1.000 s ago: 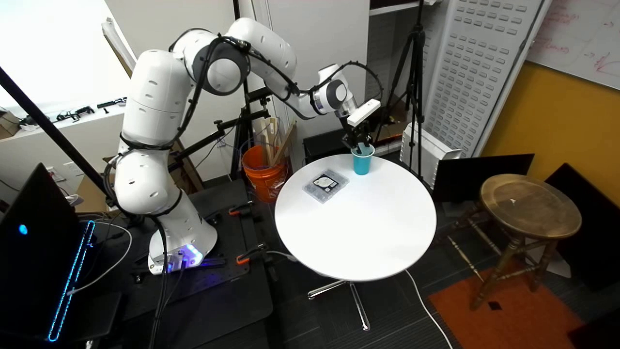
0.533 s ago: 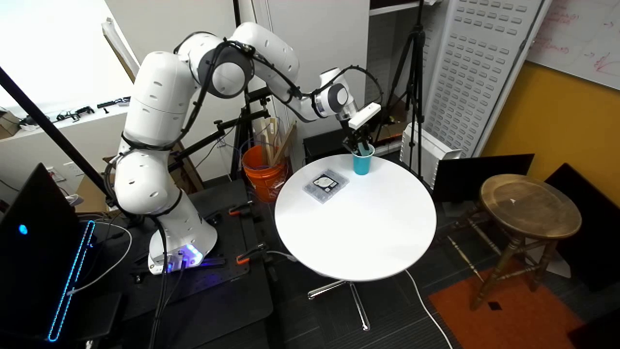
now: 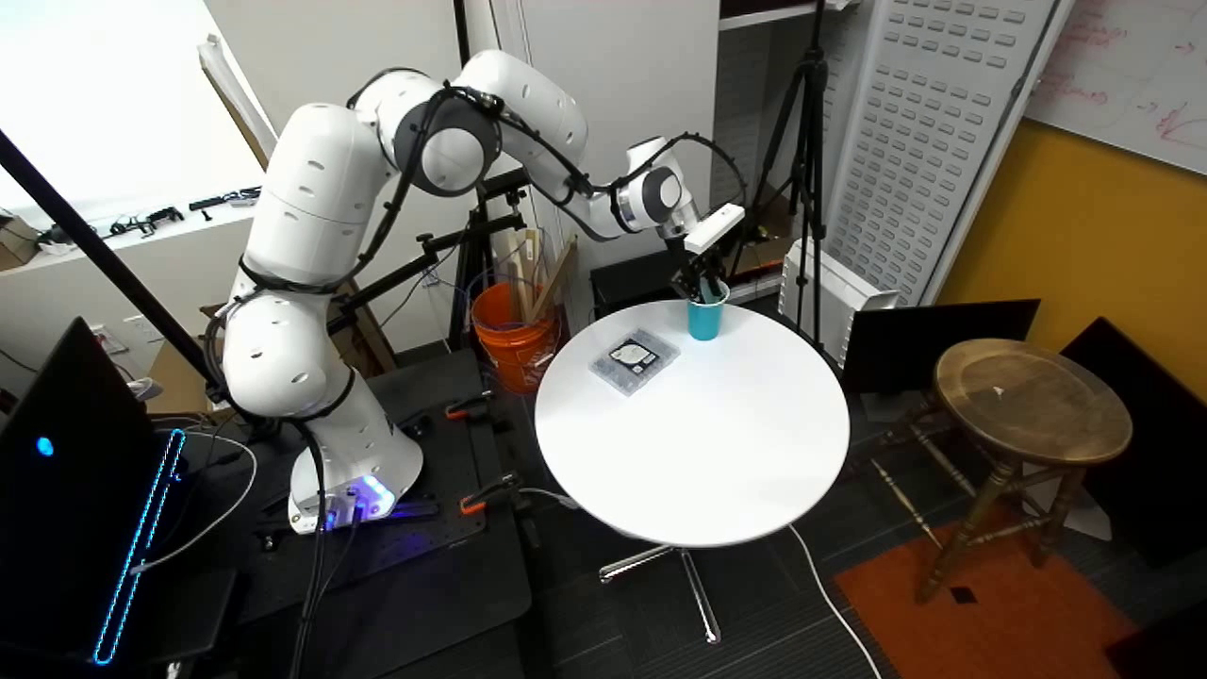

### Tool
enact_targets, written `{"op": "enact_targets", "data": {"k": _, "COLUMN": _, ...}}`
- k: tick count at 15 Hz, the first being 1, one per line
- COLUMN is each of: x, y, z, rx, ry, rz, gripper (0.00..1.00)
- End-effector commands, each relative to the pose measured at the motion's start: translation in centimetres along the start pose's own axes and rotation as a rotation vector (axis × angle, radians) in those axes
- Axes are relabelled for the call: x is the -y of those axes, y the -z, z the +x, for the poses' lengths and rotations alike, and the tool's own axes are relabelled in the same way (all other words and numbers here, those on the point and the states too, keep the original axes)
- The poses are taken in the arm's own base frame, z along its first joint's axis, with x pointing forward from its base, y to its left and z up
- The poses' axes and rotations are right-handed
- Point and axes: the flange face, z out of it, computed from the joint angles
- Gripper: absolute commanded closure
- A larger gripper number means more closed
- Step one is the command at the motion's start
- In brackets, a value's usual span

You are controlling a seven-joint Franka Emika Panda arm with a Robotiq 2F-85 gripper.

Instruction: Take the pen out of the cup and put it on the table

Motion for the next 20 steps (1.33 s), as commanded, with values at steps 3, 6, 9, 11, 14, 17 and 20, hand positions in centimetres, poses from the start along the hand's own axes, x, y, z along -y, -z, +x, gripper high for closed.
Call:
{"op": "enact_targets", "data": {"k": 3, "x": -1.1, "y": -0.4, "z": -0.7, "rx": 0.075, "ry": 0.053, "rz": 0.009, "gripper": 0.51}}
{"op": "enact_targets", "data": {"k": 6, "x": -1.3, "y": -0.7, "z": -0.7, "rx": 0.104, "ry": 0.072, "rz": 0.001, "gripper": 0.5}}
{"op": "enact_targets", "data": {"k": 9, "x": -1.5, "y": -0.9, "z": -0.7, "rx": 0.117, "ry": 0.091, "rz": -0.005, "gripper": 0.53}}
{"op": "enact_targets", "data": {"k": 11, "x": -1.7, "y": -1.1, "z": -0.5, "rx": 0.118, "ry": 0.099, "rz": -0.008, "gripper": 0.78}}
{"op": "enact_targets", "data": {"k": 14, "x": -1.8, "y": -1.2, "z": -0.3, "rx": 0.119, "ry": 0.105, "rz": -0.011, "gripper": 0.94}}
{"op": "enact_targets", "data": {"k": 17, "x": -1.8, "y": -1.0, "z": 0.0, "rx": 0.12, "ry": 0.111, "rz": -0.013, "gripper": 0.99}}
{"op": "enact_targets", "data": {"k": 20, "x": -1.7, "y": -0.2, "z": 0.5, "rx": 0.124, "ry": 0.109, "rz": -0.016, "gripper": 0.97}}
